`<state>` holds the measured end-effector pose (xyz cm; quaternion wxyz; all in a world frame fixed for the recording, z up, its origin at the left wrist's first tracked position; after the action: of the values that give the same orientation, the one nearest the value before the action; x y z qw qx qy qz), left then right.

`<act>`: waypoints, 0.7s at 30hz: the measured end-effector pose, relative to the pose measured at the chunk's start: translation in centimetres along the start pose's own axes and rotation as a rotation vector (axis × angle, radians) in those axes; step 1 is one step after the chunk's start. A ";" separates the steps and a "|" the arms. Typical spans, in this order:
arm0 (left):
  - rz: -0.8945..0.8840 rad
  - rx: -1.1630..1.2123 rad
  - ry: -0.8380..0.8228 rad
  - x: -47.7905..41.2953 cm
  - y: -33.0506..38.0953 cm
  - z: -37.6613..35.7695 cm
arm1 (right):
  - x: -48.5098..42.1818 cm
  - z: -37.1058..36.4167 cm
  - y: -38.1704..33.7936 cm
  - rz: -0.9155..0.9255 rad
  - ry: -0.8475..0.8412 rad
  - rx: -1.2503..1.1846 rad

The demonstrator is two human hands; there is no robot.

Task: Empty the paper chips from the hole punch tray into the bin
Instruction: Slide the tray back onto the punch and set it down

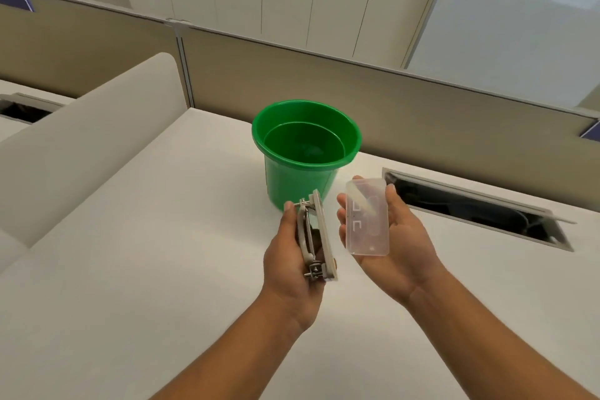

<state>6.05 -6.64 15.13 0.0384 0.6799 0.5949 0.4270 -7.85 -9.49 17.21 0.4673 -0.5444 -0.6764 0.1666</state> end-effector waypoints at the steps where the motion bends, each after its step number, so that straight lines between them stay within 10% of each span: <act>1: 0.003 -0.030 0.005 0.7 -0.7 0.4 | 0.9 1.3 1.1 -0.014 0.015 -0.013; 21: -0.005 -0.505 0.051 7.0 -11.3 3.9 | 9.9 12.3 10.5 -0.210 0.186 -0.068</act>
<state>-0.77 4.29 10.02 0.1930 0.6363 0.4717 0.5792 -11.50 6.54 7.69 0.5243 -0.4991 -0.6886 0.0426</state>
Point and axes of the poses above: each hand's wrist, its own x-axis away from the middle knuckle, its own z-axis out of the back of the hand, y = z × x, the point moved 2 cm from there along -x, towards the middle knuckle, and after that the axes turned 10 degrees about y, right-handed, at the moved point
